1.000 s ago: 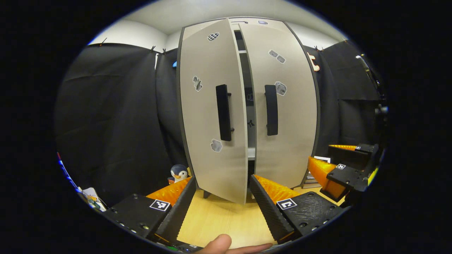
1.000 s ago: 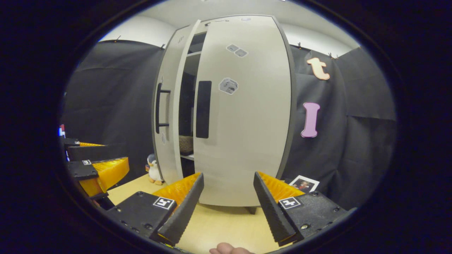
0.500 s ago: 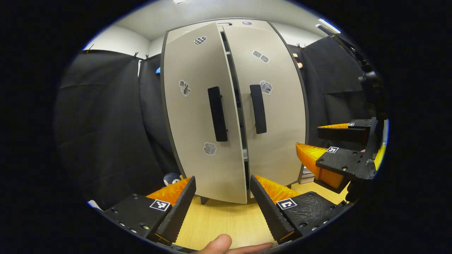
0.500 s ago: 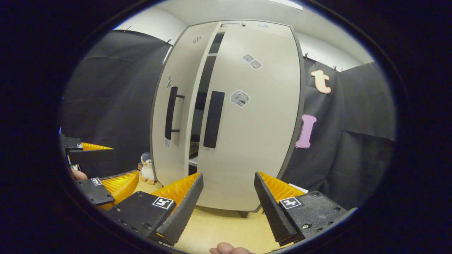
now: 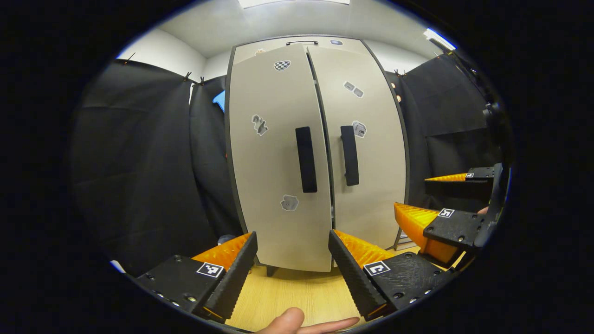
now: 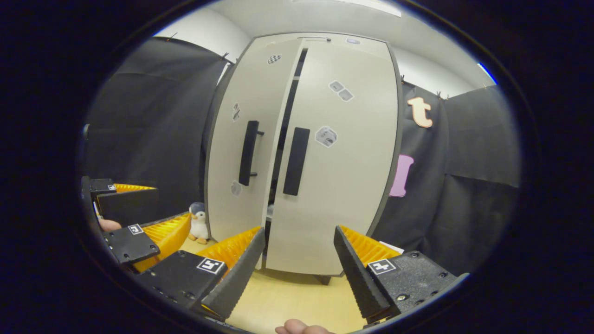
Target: Grab one shoe with the right hand and put it into the shoe cabinet, grab the other shoe with the left hand and put it into the shoe cabinet; then close the right door with the right hand and the left door with the left hand.
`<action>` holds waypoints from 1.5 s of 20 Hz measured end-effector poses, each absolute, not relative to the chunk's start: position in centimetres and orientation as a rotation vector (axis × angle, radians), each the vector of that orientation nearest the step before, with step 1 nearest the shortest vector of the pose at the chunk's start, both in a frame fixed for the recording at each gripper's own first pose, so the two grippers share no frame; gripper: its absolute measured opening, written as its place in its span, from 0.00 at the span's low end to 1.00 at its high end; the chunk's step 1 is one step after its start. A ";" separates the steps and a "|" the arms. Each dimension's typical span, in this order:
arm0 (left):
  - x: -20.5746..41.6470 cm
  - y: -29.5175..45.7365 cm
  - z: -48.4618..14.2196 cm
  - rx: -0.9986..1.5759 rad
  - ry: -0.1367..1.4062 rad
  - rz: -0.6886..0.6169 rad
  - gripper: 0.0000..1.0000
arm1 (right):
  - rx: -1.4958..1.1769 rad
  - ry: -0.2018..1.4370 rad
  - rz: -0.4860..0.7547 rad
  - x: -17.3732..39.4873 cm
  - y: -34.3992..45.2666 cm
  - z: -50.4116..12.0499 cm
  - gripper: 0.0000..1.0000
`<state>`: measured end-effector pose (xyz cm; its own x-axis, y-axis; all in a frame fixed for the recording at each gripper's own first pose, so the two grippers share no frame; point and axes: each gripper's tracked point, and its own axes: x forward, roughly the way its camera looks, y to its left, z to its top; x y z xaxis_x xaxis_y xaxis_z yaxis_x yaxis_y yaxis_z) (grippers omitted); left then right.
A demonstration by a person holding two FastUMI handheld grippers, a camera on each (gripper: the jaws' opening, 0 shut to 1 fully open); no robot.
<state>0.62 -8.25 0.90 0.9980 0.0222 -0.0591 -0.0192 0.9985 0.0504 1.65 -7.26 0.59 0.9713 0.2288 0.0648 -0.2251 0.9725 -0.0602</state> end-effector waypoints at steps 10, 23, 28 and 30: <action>0.4 -7.2 1.7 -0.030 0.040 0.030 0.94 | 0.032 -0.139 0.130 0.9 -9.0 2.1 0.98; 1.6 -6.7 2.1 -0.037 0.024 0.050 0.94 | 0.086 -0.155 0.142 0.8 -8.0 1.6 0.98; 1.6 -7.7 2.2 -0.054 0.019 0.016 0.94 | 0.078 -0.159 0.112 0.3 -8.8 1.4 0.99; 1.7 -7.7 1.9 -0.056 0.024 0.002 0.93 | 0.083 -0.189 0.093 0.0 -9.4 1.9 0.99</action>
